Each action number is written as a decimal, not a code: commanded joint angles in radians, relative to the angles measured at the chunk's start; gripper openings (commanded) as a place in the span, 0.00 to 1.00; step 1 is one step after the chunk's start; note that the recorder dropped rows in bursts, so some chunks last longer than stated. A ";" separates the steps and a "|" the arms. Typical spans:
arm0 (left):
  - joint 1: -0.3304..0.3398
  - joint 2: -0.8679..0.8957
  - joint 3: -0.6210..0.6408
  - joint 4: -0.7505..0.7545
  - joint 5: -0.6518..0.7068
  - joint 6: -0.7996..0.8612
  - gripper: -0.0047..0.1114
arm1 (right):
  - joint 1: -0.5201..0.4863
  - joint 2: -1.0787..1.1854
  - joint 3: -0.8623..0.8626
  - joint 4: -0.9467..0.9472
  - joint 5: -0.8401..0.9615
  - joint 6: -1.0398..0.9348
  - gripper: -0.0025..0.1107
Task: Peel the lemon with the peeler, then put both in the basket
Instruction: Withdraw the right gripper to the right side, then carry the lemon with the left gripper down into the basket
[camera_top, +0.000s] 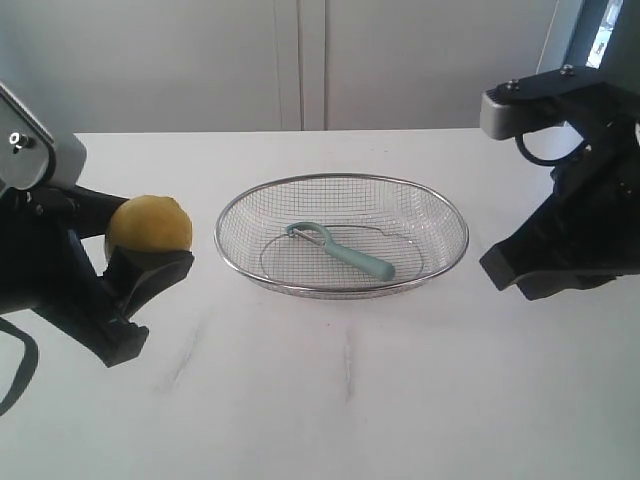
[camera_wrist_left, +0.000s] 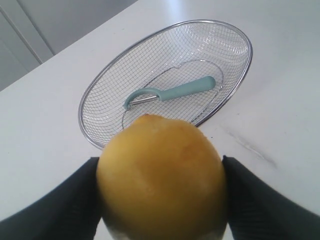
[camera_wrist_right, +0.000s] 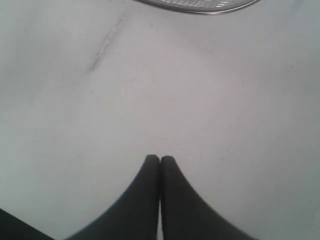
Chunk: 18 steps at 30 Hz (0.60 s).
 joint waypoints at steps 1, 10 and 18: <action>-0.004 -0.007 -0.006 -0.008 -0.004 -0.006 0.04 | -0.001 -0.012 0.007 -0.011 0.004 0.007 0.02; -0.004 -0.007 -0.006 -0.008 0.166 -0.005 0.04 | -0.001 -0.018 0.007 -0.007 0.001 0.007 0.02; -0.004 -0.007 -0.006 -0.017 0.254 -0.044 0.04 | -0.001 -0.018 0.007 -0.007 0.003 0.007 0.02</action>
